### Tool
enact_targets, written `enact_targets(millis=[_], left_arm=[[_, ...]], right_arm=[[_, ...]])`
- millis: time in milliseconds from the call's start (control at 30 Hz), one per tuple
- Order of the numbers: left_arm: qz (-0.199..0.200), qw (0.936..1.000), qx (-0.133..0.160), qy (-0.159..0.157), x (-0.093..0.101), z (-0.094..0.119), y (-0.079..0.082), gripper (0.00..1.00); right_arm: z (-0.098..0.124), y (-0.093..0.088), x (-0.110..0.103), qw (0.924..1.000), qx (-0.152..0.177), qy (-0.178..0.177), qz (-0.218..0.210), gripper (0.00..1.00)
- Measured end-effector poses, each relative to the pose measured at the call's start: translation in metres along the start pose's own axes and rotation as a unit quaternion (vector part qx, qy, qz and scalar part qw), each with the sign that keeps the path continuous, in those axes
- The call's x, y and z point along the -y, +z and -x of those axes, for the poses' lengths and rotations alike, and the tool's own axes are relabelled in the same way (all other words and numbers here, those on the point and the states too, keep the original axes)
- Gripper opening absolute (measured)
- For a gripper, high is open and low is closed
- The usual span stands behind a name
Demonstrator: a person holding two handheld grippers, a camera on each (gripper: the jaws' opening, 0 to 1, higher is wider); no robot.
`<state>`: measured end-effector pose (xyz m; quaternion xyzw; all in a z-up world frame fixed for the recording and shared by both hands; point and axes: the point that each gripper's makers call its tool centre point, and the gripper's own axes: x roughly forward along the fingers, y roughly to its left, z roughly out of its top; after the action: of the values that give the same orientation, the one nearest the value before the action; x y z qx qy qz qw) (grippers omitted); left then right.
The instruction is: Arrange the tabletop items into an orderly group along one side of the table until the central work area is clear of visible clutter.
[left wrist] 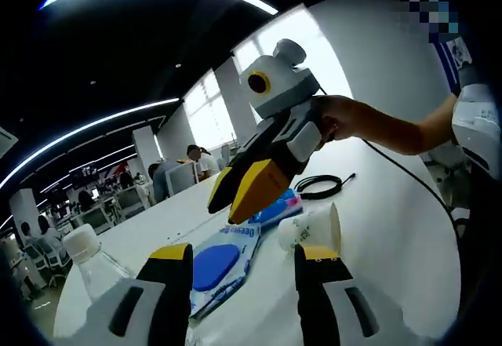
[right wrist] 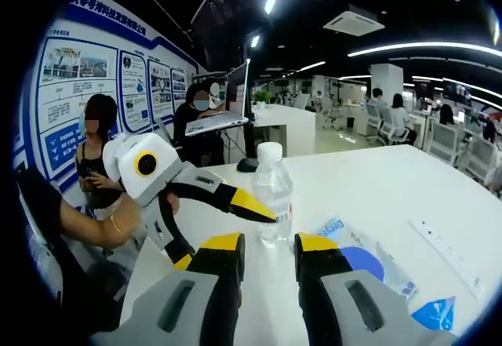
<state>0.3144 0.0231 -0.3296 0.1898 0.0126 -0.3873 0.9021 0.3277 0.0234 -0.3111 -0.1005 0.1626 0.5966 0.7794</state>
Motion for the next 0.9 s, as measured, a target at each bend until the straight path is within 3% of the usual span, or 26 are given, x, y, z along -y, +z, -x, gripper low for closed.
enact_targets(millis=[400, 467, 900], left_arm=[[-0.006, 0.9998, -0.015, -0.012, 0.015, -0.015, -0.009, 0.52], [-0.023, 0.9989, -0.034, -0.025, 0.024, -0.025, -0.016, 0.52], [-0.039, 0.9973, -0.054, -0.03, 0.021, -0.029, -0.021, 0.52]], right_arm=[[0.019, -0.012, -0.018, 0.9998, 0.003, 0.016, 0.009, 0.21], [0.029, -0.021, -0.018, 0.9999, 0.001, 0.01, 0.01, 0.21], [0.053, -0.034, -0.016, 0.9999, 0.007, 0.001, 0.011, 0.21]])
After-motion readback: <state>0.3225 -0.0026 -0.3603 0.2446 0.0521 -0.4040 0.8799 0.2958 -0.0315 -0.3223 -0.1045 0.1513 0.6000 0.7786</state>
